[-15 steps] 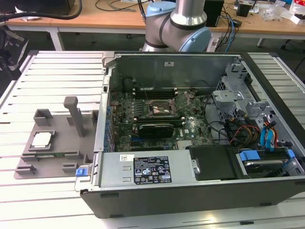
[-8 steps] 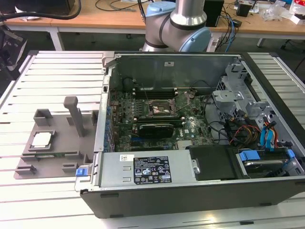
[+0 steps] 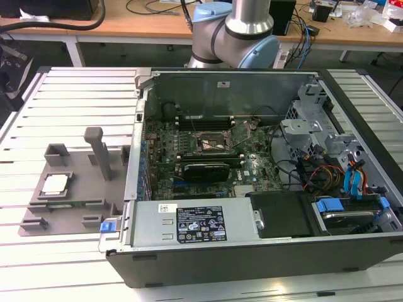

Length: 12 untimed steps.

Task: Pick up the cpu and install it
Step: 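Reach for the cpu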

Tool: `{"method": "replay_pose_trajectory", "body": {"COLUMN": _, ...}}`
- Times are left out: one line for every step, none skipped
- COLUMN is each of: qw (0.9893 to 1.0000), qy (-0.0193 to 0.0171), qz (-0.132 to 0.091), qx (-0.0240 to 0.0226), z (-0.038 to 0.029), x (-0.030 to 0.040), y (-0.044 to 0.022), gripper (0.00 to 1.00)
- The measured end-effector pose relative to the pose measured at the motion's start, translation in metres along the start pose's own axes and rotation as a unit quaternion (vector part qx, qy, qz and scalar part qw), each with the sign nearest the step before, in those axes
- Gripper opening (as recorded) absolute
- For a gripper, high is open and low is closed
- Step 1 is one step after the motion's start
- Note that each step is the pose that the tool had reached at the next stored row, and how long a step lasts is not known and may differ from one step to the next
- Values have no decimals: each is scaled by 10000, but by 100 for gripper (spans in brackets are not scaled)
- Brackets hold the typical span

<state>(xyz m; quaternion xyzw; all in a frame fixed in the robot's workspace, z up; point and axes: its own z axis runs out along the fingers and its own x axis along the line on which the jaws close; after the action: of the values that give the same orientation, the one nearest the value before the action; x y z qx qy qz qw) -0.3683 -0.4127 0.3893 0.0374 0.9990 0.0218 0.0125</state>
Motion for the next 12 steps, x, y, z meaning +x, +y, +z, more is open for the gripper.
{"method": "replay_pose_trajectory", "body": {"qw": 10000, "qy": -1, "qz": 0, "qx": 0, "z": 0, "x": -1, "y": -19, "gripper": 11}}
{"method": "replay_pose_trajectory", "body": {"qw": 10000, "qy": 0, "qz": 0, "qx": 1, "z": -1, "x": -3, "y": -39, "gripper": 11}}
{"method": "replay_pose_trajectory", "body": {"qw": 10000, "qy": 0, "qz": -1, "qx": 2, "z": -1, "x": -4, "y": -56, "gripper": 11}}
{"method": "replay_pose_trajectory", "body": {"qw": 10000, "qy": 0, "qz": 0, "qx": 2, "z": -2, "x": -5, "y": -65, "gripper": 11}}
{"method": "replay_pose_trajectory", "body": {"qw": 10000, "qy": 0, "qz": 0, "qx": 3, "z": -2, "x": -6, "y": -74, "gripper": 11}}
{"method": "replay_pose_trajectory", "body": {"qw": 10000, "qy": -1, "qz": 1, "qx": 2, "z": -2, "x": -6, "y": -78, "gripper": 11}}
{"method": "replay_pose_trajectory", "body": {"qw": 10000, "qy": 0, "qz": 0, "qx": 3, "z": -3, "x": -6, "y": -79, "gripper": 11}}
{"method": "replay_pose_trajectory", "body": {"qw": 10000, "qy": 0, "qz": 0, "qx": 3, "z": -3, "x": -6, "y": -81, "gripper": 11}}
{"method": "replay_pose_trajectory", "body": {"qw": 10000, "qy": 0, "qz": 0, "qx": 2, "z": -3, "x": -6, "y": -82, "gripper": 11}}
{"method": "replay_pose_trajectory", "body": {"qw": 10000, "qy": 0, "qz": 0, "qx": 2, "z": -2, "x": -6, "y": -83, "gripper": 11}}
{"method": "replay_pose_trajectory", "body": {"qw": 10000, "qy": 0, "qz": 0, "qx": 2, "z": -3, "x": -6, "y": -83, "gripper": 11}}
{"method": "replay_pose_trajectory", "body": {"qw": 10000, "qy": 0, "qz": 0, "qx": 3, "z": -3, "x": -6, "y": -84, "gripper": 11}}
